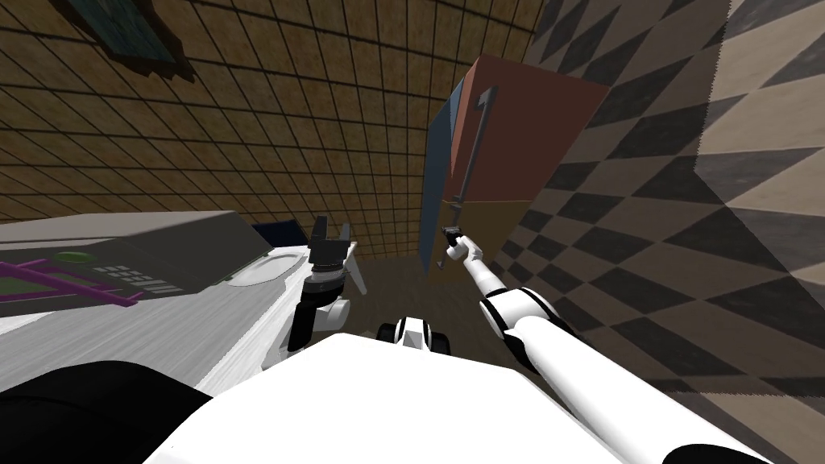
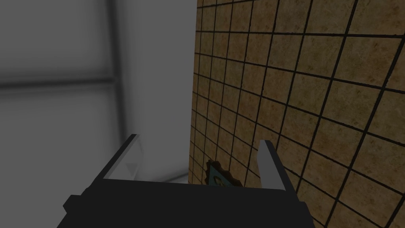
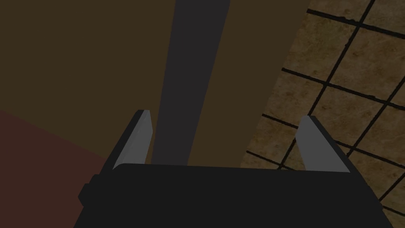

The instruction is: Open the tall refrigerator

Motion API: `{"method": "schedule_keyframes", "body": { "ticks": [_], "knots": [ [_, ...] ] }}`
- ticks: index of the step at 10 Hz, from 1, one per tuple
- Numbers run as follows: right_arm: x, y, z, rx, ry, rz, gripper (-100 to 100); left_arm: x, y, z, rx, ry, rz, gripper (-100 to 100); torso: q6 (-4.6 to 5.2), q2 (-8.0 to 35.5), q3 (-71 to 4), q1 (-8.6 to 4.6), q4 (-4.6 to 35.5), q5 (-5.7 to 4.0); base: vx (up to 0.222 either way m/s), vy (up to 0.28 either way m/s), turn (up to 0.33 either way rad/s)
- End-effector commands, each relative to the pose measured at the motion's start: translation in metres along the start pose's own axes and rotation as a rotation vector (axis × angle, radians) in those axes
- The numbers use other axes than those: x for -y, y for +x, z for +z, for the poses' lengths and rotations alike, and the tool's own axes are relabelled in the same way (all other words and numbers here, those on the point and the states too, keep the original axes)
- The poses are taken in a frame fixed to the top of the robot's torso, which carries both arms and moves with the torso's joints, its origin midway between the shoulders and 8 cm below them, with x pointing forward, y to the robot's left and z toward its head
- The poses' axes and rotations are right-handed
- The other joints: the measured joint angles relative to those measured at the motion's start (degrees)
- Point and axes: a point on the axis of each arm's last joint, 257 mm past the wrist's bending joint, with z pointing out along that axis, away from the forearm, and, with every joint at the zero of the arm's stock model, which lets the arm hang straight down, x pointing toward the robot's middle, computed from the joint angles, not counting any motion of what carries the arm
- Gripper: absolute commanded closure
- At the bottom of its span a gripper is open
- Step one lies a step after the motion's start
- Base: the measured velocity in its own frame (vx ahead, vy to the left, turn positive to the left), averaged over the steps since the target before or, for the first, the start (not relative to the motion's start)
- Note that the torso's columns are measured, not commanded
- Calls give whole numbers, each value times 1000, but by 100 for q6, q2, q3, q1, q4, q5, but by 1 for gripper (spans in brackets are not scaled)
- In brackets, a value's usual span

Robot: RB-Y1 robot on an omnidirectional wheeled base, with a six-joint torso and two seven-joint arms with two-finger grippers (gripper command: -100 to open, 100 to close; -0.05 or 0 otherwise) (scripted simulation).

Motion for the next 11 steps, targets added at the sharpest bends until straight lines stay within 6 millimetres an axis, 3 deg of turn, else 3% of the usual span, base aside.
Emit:
{"method": "schedule_keyframes", "body": {
  "ticks": [1, 2, 5, 8, 10, 11],
  "knots": [
    [10, -11, 8, -6, 33, -93, -100, 0, 0, 0, 0, 0, 0, 0, -6, -6, -4, 2, 6, 3, -31, 14, 32],
    [21, -8, 12, -29, 66, -168, -100, 0, 0, 0, 0, 0, 0, 0, -11, -6, -3, 6, 12, 7, -35, 20, 89],
    [21, -15, 13, -21, 66, -168, -100, 0, 0, 0, 0, 0, 0, 0, -16, -2, 0, 13, 17, 11, -7, 6, 8],
    [47, -22, 20, -48, 134, -308, -100, 0, 0, 0, 0, 0, 0, 0, -24, 1, 0, 21, 2, 8, -18, 12, 65],
    [47, -24, 20, -48, 135, -309, -100, 0, 0, 0, 0, 0, 0, 0, -24, 15, 10, 28, 7, 11, -16, 10, 13],
    [59, -32, 22, -51, 167, -371, -100, 0, 0, 0, 0, 0, 0, 0, -21, 18, 11, 27, 8, 11, -17, 13, 59]
  ]
}}
